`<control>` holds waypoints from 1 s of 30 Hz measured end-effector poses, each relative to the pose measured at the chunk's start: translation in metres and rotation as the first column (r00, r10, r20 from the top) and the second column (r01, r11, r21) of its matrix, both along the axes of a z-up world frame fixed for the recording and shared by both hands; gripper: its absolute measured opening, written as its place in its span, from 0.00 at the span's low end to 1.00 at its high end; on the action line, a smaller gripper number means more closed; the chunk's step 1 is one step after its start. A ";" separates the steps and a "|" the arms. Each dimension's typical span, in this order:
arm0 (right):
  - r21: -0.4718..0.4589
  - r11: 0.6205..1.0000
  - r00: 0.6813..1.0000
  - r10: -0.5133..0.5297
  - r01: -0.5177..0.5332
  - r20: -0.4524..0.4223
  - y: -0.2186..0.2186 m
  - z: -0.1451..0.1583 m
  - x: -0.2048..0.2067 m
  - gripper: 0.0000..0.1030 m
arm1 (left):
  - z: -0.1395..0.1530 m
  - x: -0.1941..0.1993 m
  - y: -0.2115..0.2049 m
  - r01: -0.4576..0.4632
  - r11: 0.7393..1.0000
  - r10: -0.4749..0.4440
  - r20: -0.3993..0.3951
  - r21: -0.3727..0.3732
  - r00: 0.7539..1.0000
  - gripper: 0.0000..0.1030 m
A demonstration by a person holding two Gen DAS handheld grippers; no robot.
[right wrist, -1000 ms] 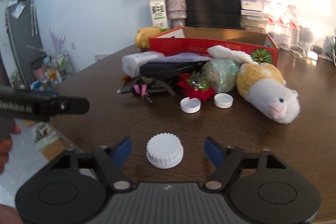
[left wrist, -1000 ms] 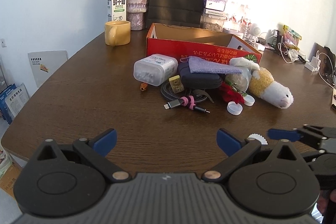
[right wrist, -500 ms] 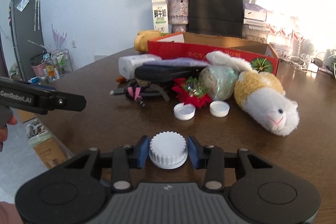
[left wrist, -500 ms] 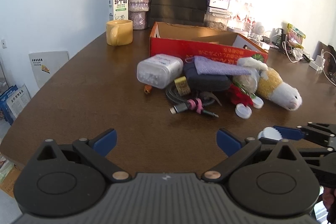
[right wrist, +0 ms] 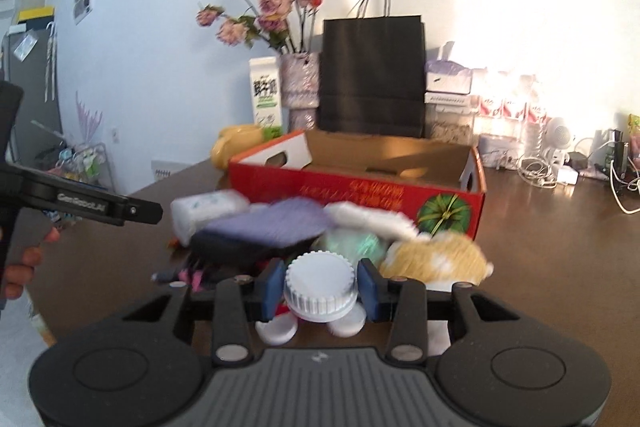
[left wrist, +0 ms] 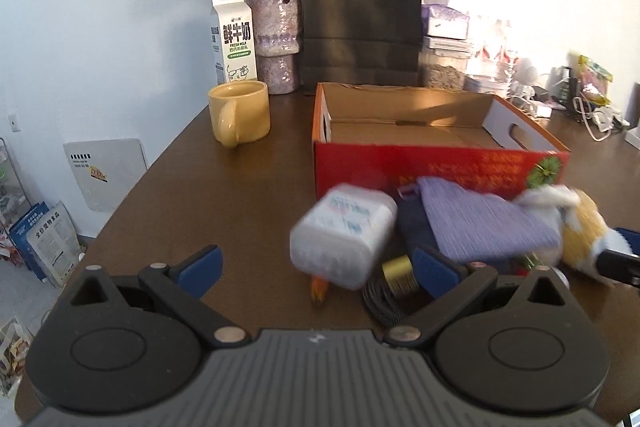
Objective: Organize objects
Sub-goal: 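Grasp the white cotton-swab box with the left gripper while right carries the cap toward the cardboard box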
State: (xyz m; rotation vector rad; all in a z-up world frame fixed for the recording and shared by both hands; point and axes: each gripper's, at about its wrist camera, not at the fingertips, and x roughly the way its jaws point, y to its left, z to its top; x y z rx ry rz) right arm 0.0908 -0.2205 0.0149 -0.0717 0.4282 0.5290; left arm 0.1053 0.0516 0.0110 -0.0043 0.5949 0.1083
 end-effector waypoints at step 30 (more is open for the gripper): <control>-0.011 1.000 1.000 -0.015 0.015 0.009 0.005 0.035 0.105 0.38 | -0.008 0.085 0.009 0.082 0.994 -0.089 -0.095 -0.075 0.992 0.64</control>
